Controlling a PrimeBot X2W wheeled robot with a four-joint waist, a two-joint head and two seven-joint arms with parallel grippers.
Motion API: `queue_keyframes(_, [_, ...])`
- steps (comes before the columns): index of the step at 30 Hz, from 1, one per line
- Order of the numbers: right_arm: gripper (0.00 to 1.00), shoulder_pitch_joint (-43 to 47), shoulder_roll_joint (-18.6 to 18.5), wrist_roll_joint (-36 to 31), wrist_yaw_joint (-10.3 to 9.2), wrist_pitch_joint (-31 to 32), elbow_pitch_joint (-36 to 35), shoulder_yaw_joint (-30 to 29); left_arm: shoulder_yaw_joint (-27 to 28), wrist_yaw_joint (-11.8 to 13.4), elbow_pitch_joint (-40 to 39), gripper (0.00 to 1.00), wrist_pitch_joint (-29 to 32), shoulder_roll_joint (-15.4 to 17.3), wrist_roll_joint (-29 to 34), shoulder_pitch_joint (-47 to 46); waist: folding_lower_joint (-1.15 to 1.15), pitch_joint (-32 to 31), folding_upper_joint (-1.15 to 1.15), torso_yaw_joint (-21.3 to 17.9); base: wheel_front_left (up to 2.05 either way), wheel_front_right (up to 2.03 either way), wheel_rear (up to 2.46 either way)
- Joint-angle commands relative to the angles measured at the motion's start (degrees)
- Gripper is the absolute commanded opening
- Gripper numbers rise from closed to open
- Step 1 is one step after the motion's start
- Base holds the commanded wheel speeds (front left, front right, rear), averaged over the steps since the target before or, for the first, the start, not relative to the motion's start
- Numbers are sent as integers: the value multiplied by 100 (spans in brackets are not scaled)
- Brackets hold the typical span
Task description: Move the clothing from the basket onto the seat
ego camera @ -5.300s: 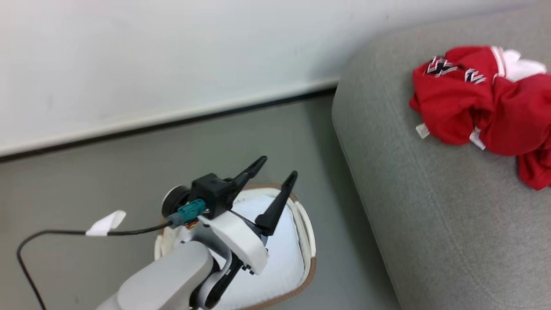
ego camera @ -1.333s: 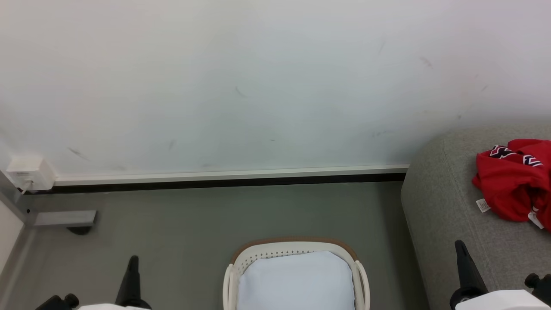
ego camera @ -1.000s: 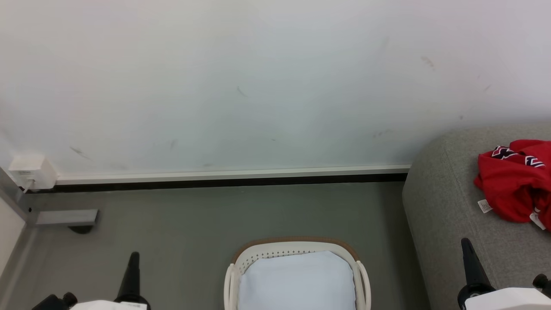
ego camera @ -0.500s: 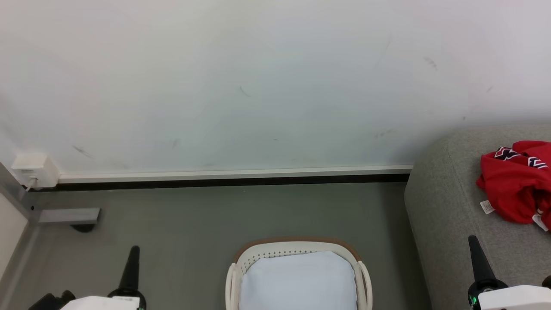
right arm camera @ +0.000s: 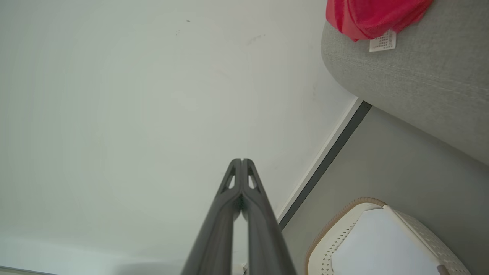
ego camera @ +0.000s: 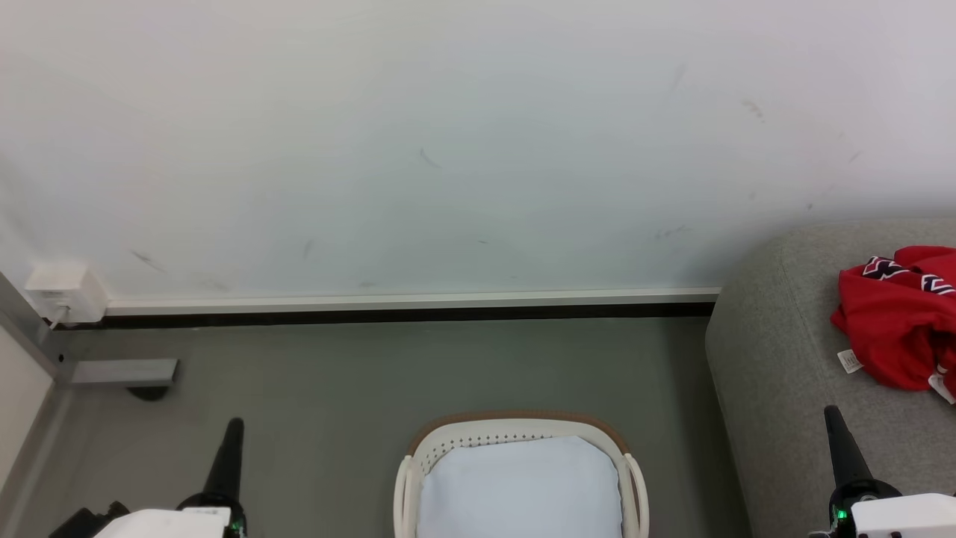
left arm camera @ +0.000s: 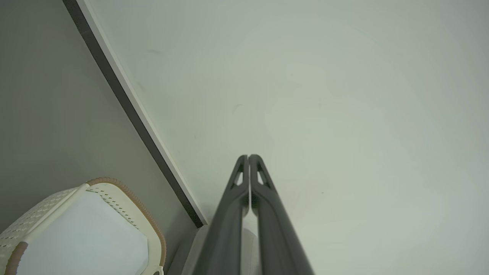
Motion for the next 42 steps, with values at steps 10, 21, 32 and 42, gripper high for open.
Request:
queue_keyframes(10, [0,-116,-17,498,-9,144,-99,-157,33,-40,-60,0,151,54,-574,-115,0,2,0,29,0,0,0])
queue_keyframes(21, [0,-120,-11,913,-10,263,-132,-280,44,-51,-83,0,279,57,-1083,-160,0,4,0,60,0,0,0])
queue_keyframes(32, [0,-120,-3,1280,-11,380,-173,-391,56,-62,-105,0,394,59,-1512,-193,0,7,0,91,0,0,0])
queue_keyframes(42, [0,-104,4,1467,-12,442,-193,-446,61,-65,-114,0,466,59,-1750,-200,0,8,0,110,0,0,0])
